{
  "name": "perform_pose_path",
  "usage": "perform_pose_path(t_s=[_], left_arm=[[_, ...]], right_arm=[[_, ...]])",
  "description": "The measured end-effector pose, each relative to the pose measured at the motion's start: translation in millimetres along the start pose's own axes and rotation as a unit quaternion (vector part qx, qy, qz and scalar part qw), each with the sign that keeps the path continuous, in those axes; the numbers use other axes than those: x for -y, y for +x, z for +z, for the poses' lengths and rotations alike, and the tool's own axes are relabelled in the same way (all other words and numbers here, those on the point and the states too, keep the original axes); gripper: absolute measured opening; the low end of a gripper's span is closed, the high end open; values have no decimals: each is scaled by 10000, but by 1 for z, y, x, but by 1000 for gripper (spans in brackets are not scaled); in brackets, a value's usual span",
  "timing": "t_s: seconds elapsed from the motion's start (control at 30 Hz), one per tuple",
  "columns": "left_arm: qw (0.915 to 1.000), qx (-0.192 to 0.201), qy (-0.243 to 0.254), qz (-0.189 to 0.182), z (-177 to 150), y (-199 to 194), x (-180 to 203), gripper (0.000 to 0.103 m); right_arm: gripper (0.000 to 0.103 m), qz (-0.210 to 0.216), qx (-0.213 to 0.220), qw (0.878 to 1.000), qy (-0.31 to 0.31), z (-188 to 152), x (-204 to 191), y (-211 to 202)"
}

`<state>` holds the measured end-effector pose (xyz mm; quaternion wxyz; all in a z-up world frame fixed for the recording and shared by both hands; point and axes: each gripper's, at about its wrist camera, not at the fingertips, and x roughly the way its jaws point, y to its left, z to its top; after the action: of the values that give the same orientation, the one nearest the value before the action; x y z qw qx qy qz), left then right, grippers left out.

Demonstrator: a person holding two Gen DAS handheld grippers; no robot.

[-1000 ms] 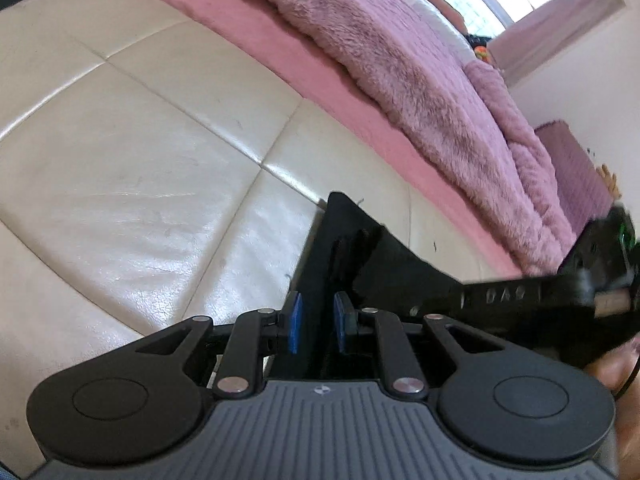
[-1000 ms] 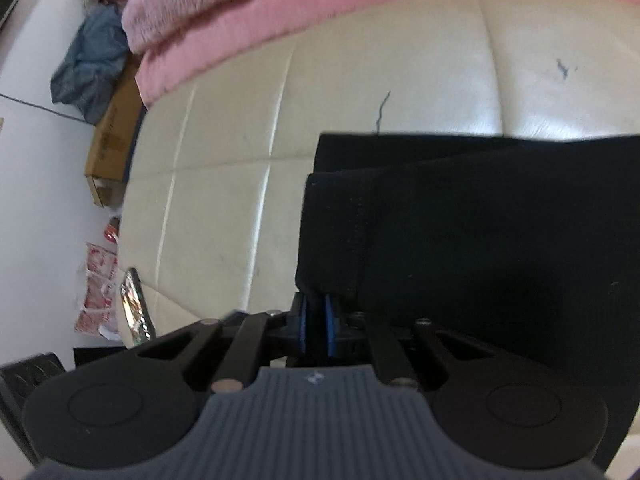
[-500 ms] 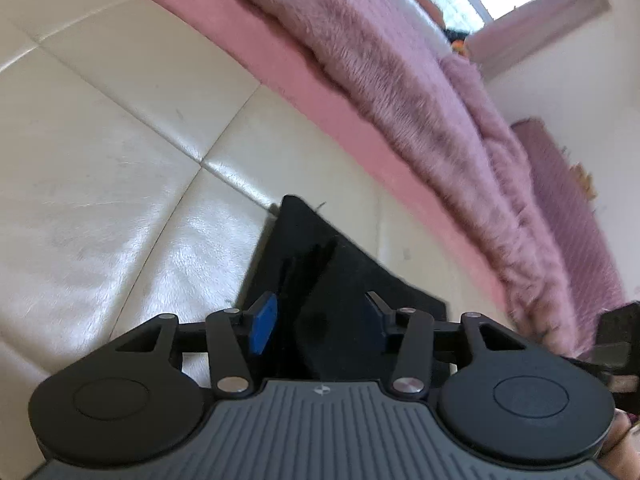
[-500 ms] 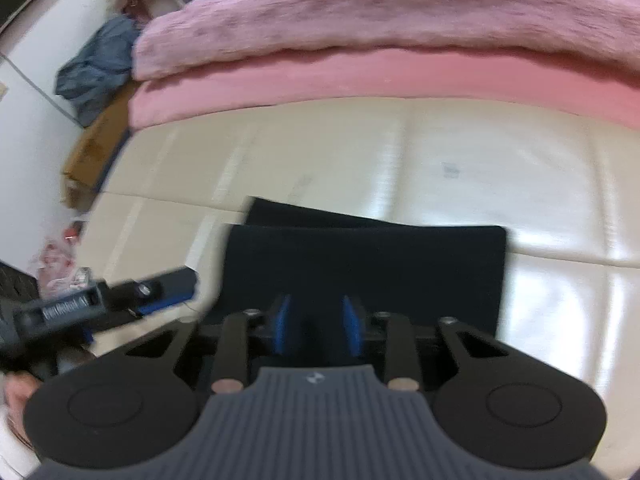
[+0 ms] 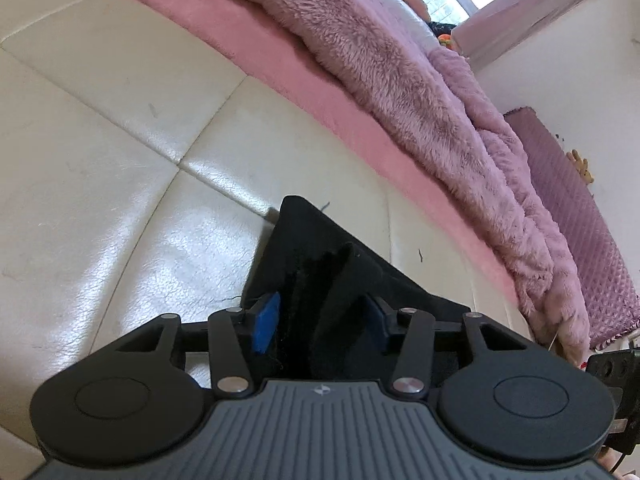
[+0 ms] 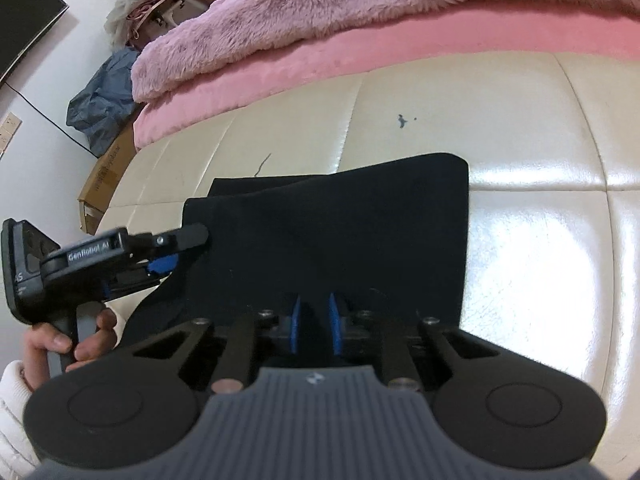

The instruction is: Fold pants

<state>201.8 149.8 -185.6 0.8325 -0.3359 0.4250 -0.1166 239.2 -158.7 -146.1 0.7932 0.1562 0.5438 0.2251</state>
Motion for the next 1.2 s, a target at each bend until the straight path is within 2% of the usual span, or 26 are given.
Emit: perform_pose_path(t_s=[0.03,0.07,0.1,0.2,0.27,0.37,0.47,0.57,0.6,0.73,0.83,0.9,0.93,1.03,1.13,1.2], left_arm=[[10000,24,40,14,0,-1,2,33],[10000,52,65,20,0,-2,5,22],[9999,113,69,22,0,-4,8,17],[9993,288,248,-57,2,-17,23,14],[9969,407,668,-64,5,-29,43,14],[9911,508,1223,-104,15,-41,69,13],[9877,365,1516,67,33,-36,75,13],[9913,-38,1285,275,35,-13,53,13],[9921,-81,1199,371,33,-6,42,13],[9978,-22,564,333,27,4,6,13],[9973,35,618,395,25,8,4,18],[9958,1,720,564,27,6,9,27],[9943,4,810,687,28,3,14,29],[9862,152,1143,1191,25,-18,31,29],[9827,120,1385,1227,11,-43,46,29],[9801,44,1528,1270,-5,-56,59,23]], right_arm=[[8,16,3,10000,20,0,1,0],[8,38,8,10000,50,0,2,0],[8,52,18,10000,68,0,3,0],[8,49,92,9999,-30,-3,1,-6],[14,12,163,9997,-179,-6,-3,-13],[15,2,359,9986,-389,-9,-10,-30],[15,-87,519,9968,-608,-9,-14,-42],[15,-400,505,9945,-823,-9,-16,-42],[15,-488,482,9941,-839,-10,-14,-40],[11,-613,531,9936,-785,-18,-3,-35],[9,-659,529,9932,-801,-22,0,-29],[9,-722,523,9923,-861,-23,0,-26],[9,-755,516,9918,-888,-23,-2,-26],[15,-856,602,9892,-1026,-23,-12,-35],[15,-907,727,9841,-1340,-34,-27,-53],[16,-983,769,9803,-1531,-45,-37,-64]])
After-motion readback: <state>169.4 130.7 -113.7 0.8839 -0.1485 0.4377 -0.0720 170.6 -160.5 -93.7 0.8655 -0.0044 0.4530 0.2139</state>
